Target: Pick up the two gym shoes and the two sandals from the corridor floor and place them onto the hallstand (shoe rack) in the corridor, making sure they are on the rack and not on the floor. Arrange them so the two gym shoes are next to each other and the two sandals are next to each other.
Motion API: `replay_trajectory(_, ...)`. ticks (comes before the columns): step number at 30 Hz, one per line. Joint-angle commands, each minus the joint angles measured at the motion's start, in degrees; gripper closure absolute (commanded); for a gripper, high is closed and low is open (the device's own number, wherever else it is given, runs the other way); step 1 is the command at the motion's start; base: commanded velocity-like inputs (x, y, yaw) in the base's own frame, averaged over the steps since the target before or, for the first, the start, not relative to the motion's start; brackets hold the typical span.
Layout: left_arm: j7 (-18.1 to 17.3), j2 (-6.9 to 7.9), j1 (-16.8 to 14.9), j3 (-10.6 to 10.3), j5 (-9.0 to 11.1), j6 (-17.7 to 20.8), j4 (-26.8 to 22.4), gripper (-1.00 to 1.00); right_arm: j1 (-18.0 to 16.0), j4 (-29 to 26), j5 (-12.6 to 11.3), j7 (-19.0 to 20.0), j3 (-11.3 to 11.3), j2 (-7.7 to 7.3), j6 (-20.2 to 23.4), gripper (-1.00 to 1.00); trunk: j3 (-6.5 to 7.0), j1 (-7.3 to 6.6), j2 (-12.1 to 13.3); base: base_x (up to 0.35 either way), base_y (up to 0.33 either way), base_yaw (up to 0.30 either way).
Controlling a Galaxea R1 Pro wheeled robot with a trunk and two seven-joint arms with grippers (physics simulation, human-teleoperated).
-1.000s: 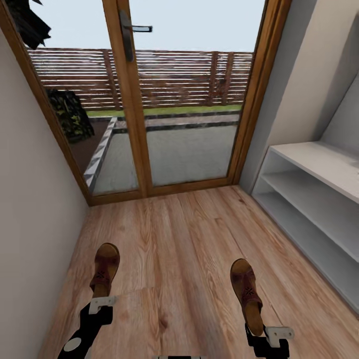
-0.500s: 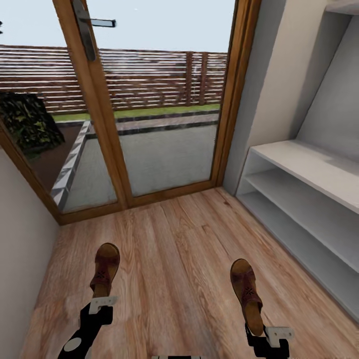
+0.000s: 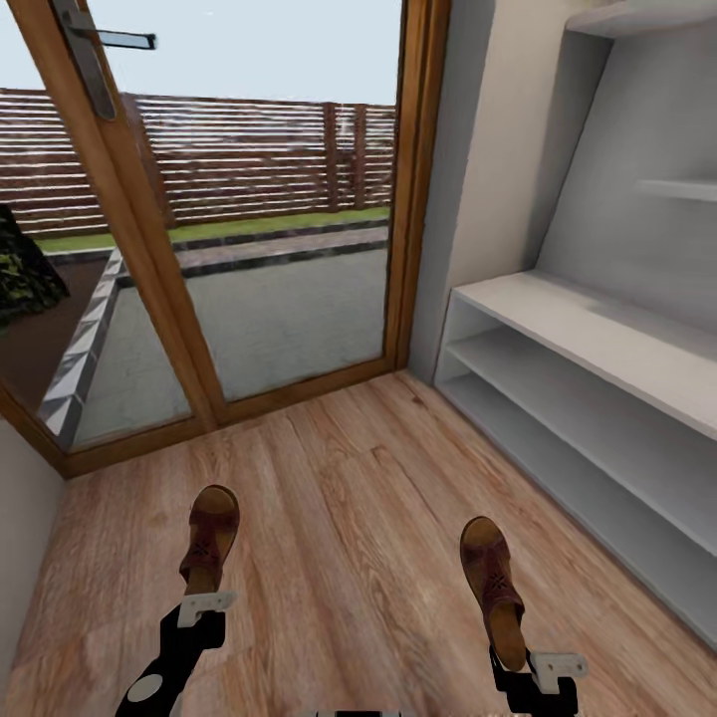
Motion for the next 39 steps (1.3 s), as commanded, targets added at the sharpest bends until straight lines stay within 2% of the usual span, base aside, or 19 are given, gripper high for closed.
replay_trajectory(1,-0.39,-0.04,-0.02,0.27,-0.79,-0.19,-0.01,1.0,-0.04,0.03,-0.21,0.08,-0.02,-0.01,-0.13,1.0,-0.04,-0.01,-0.02,0.0,0.0,-0.263)
replay_trajectory(13,-0.29,-0.11,-0.02,0.13,-0.85,-0.18,-0.01,1.0,-0.04,0.03,-0.22,0.08,-0.02,-0.08,-0.13,1.0,-0.04,-0.01,-0.02,0.031,0.015,-0.263)
replay_trajectory(39,-0.29,-0.13,-0.02,0.0,-0.88,-0.18,-0.01,1.0,-0.04,-0.05,-0.22,0.12,-0.02,-0.08,-0.04,1.0,-0.04,-0.01,-0.02,0.268,0.222,-0.265)
